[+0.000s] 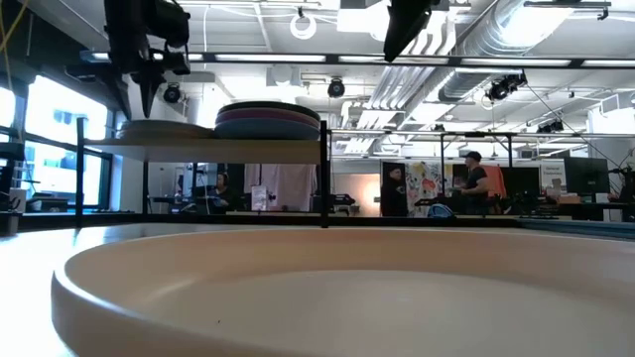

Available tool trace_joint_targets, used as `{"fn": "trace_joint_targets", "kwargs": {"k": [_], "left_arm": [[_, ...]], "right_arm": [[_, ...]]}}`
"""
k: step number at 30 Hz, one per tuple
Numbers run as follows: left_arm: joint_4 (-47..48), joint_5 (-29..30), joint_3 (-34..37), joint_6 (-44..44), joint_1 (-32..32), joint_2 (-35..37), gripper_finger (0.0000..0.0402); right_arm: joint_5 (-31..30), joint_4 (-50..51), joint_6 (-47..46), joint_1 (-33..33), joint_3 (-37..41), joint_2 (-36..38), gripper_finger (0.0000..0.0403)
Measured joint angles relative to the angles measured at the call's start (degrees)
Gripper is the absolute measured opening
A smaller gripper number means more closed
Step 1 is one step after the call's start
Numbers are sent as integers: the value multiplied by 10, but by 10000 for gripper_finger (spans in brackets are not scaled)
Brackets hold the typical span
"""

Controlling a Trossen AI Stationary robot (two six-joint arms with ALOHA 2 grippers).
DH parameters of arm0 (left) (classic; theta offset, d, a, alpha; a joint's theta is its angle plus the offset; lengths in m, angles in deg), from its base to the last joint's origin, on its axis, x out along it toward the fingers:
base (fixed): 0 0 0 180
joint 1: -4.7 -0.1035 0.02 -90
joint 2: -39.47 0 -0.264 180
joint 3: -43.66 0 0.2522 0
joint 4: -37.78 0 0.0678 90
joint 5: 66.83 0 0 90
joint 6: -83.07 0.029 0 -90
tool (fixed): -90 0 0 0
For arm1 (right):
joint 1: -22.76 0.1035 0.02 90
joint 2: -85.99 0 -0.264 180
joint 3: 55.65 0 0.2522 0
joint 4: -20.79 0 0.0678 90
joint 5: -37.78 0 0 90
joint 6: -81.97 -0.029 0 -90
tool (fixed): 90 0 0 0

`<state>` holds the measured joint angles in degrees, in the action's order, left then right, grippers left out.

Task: Place and stack plates onto a shelf
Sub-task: Stack the light green plate on top of the brown plate on the shelf, then stack the light red plate on top of the light green plate on the shelf

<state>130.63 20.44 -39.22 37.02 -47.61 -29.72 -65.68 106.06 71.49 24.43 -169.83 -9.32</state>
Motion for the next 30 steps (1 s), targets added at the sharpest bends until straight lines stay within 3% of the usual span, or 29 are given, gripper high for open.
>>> {"fn": "trace_joint_targets", "kwargs": {"k": [5, 10, 19, 30], "left_arm": [[13, -24, 0, 5, 5, 32, 118], [26, -27, 0, 7, 53, 72, 118], [-35, -17, 0, -17, 232, 90, 118], [-58, -16, 0, -64, 443, 85, 118]], "right_arm": [[8, 3, 0, 0, 0, 0, 135], [75, 27, -29, 2, 0, 0, 135], [116, 1, -122, 56, 0, 0, 135], [116, -56, -231, 138, 0, -40, 135]]}}
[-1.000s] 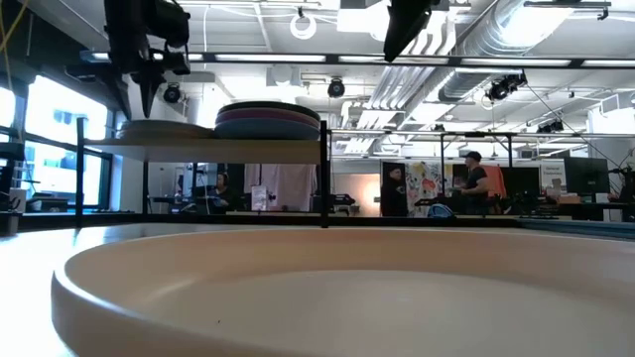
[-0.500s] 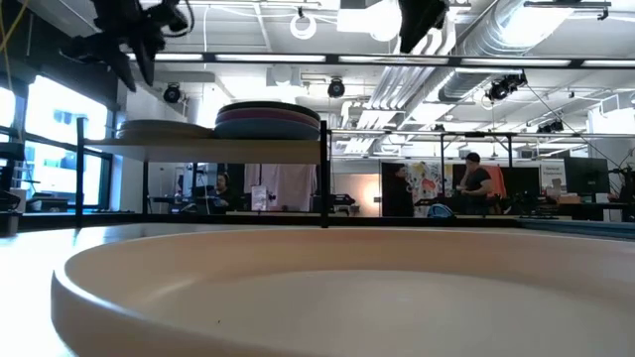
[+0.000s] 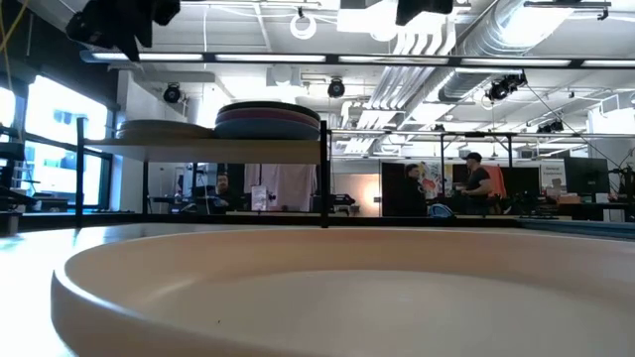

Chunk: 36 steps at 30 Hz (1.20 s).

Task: Place and stack plates onto a shelf
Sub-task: Stack the light red plate on top of the light green plate on the shelf

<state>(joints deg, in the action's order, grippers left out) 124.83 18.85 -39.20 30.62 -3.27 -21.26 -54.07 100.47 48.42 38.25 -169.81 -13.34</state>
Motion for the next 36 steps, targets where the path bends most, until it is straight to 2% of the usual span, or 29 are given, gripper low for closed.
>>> {"fn": "trace_joint_targets", "kwargs": {"k": [11, 16, 27, 36], "left_arm": [[-2, 38, 0, -54, 158, 0, 118], [-4, 65, 0, -84, 212, -1, 118], [-4, 100, 0, -137, 292, -30, 118], [-8, 99, 0, -153, 332, -79, 118]], "right_arm": [[1, -38, -25, 62, 1, -103, 135], [-26, -50, -20, 80, 1, -141, 135], [-46, -92, 51, 105, 1, -199, 135], [-69, -101, 55, 100, 0, -237, 135]]}}
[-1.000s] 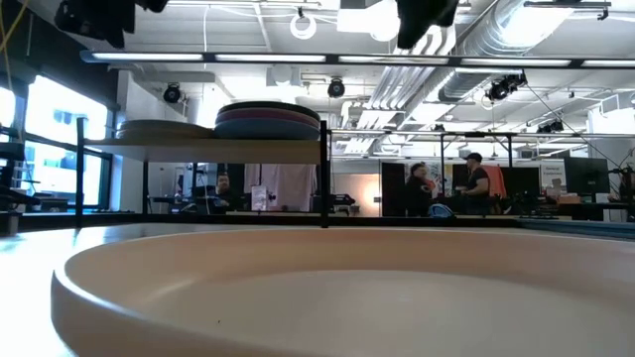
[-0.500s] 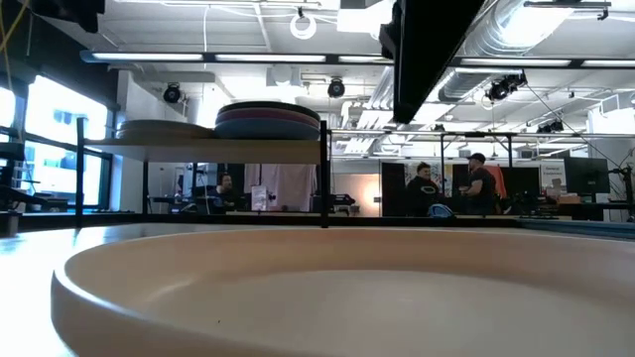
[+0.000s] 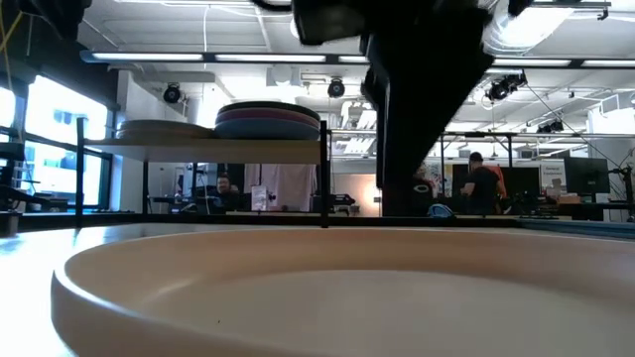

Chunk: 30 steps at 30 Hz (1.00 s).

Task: Place and stack plates onto a shelf
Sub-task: Stack the light red plate on top of the light green plate on the shelf

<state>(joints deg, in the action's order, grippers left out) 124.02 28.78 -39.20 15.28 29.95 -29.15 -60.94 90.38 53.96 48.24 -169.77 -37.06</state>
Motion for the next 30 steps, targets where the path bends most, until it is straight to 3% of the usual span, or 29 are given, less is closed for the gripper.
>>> {"fn": "trace_joint_targets", "kwargs": {"k": [20, 24, 30], "left_arm": [[-48, -1, 0, -10, 20, -74, 117], [-47, -1, 0, -7, 20, -83, 117], [-49, 0, 0, 25, 19, -100, 117]], "right_arm": [[6, -3, -20, -14, 0, -56, 130], [10, -3, -21, -19, 0, -56, 97], [34, -2, -39, -30, -1, -56, 11]]}}
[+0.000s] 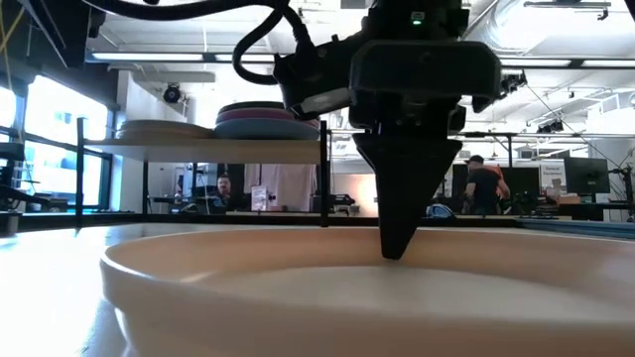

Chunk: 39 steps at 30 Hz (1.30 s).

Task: Place and stack plates onto a shelf
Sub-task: Stack the light red plate on top of the light green plate on the shelf

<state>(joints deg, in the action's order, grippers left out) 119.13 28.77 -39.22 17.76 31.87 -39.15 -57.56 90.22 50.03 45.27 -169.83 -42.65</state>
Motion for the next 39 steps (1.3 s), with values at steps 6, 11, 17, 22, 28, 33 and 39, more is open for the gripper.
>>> {"fn": "trace_joint_targets", "kwargs": {"k": [6, 11, 17, 22, 28, 33, 39], "left_arm": [[0, 0, 0, 81, 0, -24, 117], [-1, 1, 0, 124, 0, -40, 117], [-5, 7, 0, 123, -9, -47, 117], [-20, 8, 0, 74, -37, -47, 117], [-61, 7, 0, 43, -81, -47, 117], [-119, 7, 0, 46, -115, -47, 117], [-183, 7, 0, 76, -150, -47, 117]], "right_arm": [[0, 7, 7, -1, 0, 0, 3], [0, 30, 15, -1, 0, 4, 2], [-6, 54, 24, -2, 0, 27, 0], [-22, 69, 24, -9, 0, 58, 0], [-26, 93, 6, -35, 0, 92, 1], [-27, 110, -6, -63, 0, 116, 0], [-28, 116, -6, -96, 0, 149, 0]]}}
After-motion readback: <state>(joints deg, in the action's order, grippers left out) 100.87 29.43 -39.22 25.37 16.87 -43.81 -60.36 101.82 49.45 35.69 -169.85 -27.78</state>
